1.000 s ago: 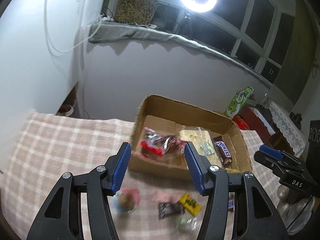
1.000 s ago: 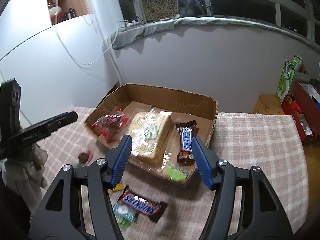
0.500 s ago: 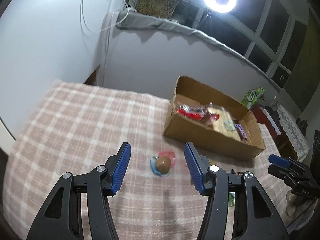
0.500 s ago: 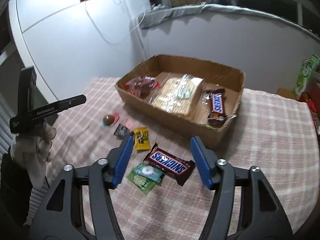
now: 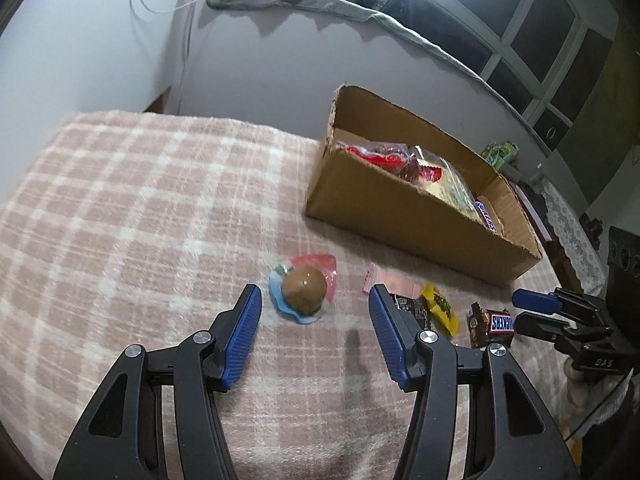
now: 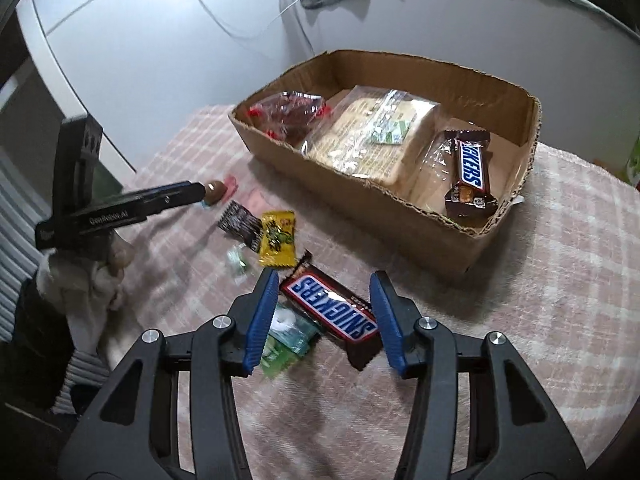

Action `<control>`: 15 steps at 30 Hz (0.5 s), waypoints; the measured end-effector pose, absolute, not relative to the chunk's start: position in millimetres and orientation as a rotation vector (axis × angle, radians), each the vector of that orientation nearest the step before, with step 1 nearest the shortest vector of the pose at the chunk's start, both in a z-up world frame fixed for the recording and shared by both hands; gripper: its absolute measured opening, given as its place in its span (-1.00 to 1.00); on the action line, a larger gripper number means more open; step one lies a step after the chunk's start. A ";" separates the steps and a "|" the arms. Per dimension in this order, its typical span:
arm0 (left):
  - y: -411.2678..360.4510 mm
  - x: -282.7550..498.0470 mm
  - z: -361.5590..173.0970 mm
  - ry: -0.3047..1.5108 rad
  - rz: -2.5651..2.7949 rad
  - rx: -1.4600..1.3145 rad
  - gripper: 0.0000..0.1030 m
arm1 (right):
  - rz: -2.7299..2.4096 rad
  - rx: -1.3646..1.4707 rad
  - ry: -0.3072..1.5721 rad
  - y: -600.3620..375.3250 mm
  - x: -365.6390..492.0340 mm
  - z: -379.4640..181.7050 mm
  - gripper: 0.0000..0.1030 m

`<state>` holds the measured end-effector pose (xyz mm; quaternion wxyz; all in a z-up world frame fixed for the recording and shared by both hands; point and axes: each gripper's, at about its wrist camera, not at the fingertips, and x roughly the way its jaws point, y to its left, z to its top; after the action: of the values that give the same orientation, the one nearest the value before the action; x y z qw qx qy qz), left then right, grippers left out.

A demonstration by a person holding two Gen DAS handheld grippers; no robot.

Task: Organize snacks
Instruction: 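Move both tools back toward the remaining snacks on the table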

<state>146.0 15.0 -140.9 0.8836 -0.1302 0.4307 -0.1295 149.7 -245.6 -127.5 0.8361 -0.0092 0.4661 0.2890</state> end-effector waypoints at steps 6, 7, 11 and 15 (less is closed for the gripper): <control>8.8 151.8 -144.8 0.911 -0.283 -0.224 0.07 | 0.596 -0.144 1.011 -231.4 152.8 -141.2 -0.02; 6.7 152.5 -145.4 0.914 -0.281 -0.210 0.07 | 0.595 -0.164 1.012 -228.1 151.7 -142.9 -0.02; 2.9 157.4 -146.2 0.913 -0.252 -0.183 0.07 | 0.580 -0.207 1.010 -219.0 149.5 -145.2 0.00; 6.4 159.8 -152.0 0.911 -0.237 -0.191 0.06 | 0.566 -0.210 1.021 -215.4 146.1 -145.1 0.00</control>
<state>159.8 6.4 -152.0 0.8869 -0.0921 0.4380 -0.1142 146.1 -215.4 -145.2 0.8292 -0.0990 0.4810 0.2668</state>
